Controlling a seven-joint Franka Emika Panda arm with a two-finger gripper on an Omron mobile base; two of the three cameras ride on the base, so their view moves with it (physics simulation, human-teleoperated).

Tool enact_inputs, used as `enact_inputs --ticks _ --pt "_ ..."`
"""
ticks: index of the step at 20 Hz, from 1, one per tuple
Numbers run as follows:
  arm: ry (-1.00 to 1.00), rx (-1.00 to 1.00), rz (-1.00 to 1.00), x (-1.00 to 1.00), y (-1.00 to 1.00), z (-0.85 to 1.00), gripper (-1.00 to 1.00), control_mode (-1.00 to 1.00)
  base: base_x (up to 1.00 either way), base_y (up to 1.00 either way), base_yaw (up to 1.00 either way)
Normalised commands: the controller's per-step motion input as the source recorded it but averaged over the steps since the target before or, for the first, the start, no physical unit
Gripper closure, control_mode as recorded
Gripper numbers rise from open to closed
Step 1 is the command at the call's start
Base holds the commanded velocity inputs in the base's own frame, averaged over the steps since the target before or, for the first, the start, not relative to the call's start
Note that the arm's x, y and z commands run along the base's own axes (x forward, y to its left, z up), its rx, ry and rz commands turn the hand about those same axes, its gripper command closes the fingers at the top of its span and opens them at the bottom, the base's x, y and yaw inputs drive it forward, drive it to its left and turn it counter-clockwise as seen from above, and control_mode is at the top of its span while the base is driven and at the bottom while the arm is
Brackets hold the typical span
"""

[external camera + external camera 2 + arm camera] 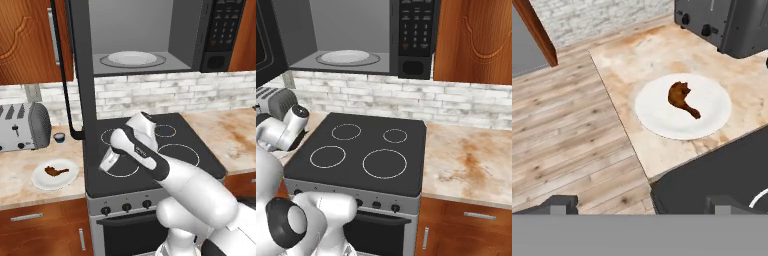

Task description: Pick the chicken drumstick from the counter and place it in the microwave.

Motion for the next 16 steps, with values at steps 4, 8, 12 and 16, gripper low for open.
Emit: enact_inputs --ticks 4,8,12,16 --pt "0.00 0.00 -0.01 0.21 0.98 -0.26 -1.00 -1.00 0.00 0.00 0.00" --pt "0.00 0.00 -0.06 0.08 0.97 -0.47 -1.00 -1.00 0.00 0.00 0.00" --pt "0.01 0.00 0.00 0.34 0.46 -0.18 -1.00 -1.00 0.00 0.00 0.00" --pt "0.00 -0.03 0.00 0.31 0.17 -0.08 -1.00 -1.00 0.00 0.00 0.00"
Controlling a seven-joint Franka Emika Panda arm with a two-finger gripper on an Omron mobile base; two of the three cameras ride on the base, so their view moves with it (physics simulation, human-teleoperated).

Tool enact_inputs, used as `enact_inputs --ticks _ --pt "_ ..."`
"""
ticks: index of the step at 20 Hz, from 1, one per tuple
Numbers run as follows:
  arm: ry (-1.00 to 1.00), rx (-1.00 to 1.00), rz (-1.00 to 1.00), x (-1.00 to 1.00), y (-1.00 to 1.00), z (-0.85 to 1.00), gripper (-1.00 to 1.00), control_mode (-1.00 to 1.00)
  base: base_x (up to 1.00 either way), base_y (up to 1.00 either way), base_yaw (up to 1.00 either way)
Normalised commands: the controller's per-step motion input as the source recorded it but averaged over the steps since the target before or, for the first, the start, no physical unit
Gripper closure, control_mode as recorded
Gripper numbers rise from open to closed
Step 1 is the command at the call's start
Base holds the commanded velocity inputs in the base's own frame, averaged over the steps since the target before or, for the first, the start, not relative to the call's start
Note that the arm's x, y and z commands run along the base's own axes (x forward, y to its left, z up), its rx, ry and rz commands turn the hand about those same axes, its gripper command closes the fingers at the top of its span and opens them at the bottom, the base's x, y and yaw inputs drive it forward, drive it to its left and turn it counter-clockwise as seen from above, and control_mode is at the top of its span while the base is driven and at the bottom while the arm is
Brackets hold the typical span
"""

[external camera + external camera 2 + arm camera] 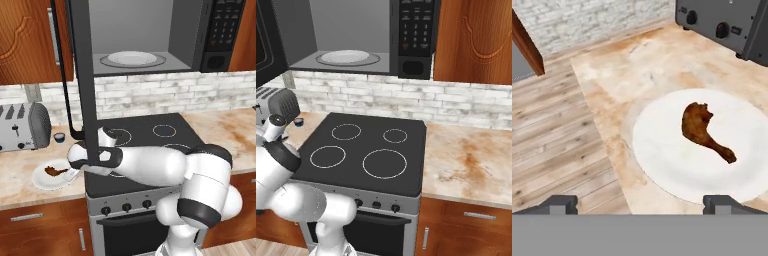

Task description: Pick the chicken drumstick from the counter and place it in the microwave.

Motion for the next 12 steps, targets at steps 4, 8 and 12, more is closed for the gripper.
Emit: enact_inputs --ticks 4,8,12 --pt "0.00 -0.09 0.00 0.35 0.51 -0.19 -1.00 -1.00 0.00 0.00 0.00" --pt "0.00 -0.11 0.00 0.40 0.54 -0.14 -1.00 -1.00 0.00 0.00 0.00" --pt "0.00 -0.12 0.00 0.38 0.24 -0.12 -1.00 -1.00 0.00 0.00 0.00"
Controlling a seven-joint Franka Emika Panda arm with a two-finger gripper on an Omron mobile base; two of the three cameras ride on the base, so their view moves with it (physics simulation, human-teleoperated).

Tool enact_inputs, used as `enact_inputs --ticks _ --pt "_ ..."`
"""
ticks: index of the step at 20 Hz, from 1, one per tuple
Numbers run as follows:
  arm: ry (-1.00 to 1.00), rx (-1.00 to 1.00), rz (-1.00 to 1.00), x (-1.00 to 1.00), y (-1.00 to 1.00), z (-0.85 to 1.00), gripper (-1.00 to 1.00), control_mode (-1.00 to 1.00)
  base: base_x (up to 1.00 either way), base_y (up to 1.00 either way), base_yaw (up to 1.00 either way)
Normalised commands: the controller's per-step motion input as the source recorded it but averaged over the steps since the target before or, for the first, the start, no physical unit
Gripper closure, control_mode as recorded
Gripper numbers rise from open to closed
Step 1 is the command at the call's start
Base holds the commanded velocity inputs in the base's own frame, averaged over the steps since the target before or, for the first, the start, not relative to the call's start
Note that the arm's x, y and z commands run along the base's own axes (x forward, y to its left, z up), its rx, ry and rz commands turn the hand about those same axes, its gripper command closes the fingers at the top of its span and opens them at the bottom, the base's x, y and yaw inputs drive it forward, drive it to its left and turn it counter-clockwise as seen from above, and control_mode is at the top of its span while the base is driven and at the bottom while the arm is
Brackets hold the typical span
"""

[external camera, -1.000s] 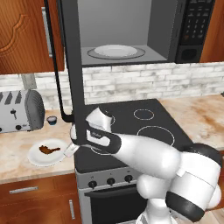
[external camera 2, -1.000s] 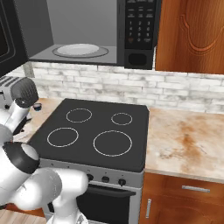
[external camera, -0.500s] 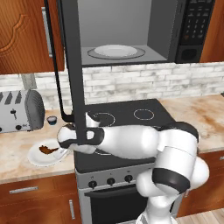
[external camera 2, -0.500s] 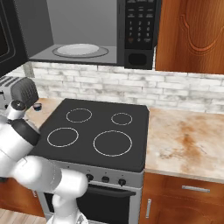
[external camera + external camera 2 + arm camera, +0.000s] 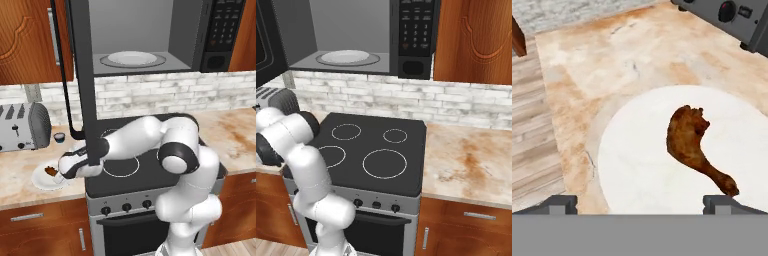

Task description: Pick the chicken drumstick from the counter and place it in the microwave.

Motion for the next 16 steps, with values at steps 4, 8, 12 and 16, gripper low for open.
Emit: enact_inputs --ticks 4,8,12,16 --pt "0.01 -0.13 0.00 0.31 0.39 -0.19 -1.00 -1.00 0.00 0.00 0.00" --pt "0.04 -0.10 0.00 0.27 0.39 -0.07 -1.00 -1.00 0.00 0.00 0.00" --pt "0.00 -0.06 0.00 0.26 0.40 0.00 -1.00 -1.00 0.00 0.00 0.00" --pt "0.00 -0.04 0.00 0.17 0.35 0.02 -1.00 -1.00 0.00 0.00 0.00"
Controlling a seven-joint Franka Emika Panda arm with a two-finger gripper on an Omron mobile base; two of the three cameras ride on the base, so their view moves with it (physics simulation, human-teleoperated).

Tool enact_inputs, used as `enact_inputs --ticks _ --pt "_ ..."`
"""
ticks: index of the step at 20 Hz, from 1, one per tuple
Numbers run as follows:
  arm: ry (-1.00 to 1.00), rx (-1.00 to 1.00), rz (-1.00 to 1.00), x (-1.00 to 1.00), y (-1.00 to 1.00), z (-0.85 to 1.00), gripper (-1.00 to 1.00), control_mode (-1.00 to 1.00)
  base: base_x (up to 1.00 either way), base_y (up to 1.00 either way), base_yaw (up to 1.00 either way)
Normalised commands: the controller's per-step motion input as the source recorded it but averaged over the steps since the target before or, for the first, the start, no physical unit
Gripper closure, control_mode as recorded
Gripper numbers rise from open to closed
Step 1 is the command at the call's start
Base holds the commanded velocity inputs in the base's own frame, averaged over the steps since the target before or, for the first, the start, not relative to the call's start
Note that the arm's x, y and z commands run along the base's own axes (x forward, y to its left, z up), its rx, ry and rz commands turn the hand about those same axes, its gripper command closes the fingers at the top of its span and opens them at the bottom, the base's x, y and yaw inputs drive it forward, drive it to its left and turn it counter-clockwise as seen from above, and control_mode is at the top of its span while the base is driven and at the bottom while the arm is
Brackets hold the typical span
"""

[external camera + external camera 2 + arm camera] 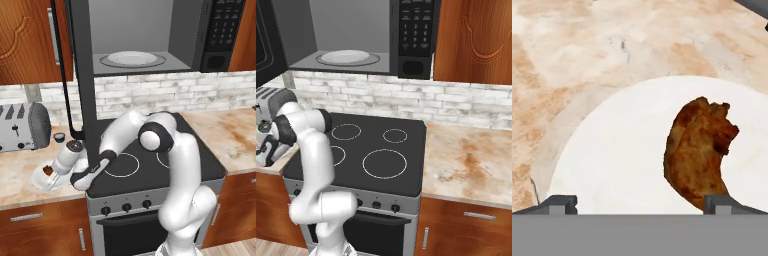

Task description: Pick the chicken drumstick from the counter and place it in the microwave.

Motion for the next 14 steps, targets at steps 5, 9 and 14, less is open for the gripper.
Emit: enact_inputs --ticks 5,9,14 --pt "0.00 -0.07 0.00 0.41 0.17 0.01 -1.00 -1.00 0.00 0.00 0.00" --pt "0.00 -0.05 0.00 0.51 0.17 0.17 -1.00 -1.00 0.00 0.00 0.00" --pt "0.00 -0.01 0.00 0.52 0.04 0.40 -1.00 -1.00 0.00 0.00 0.00"
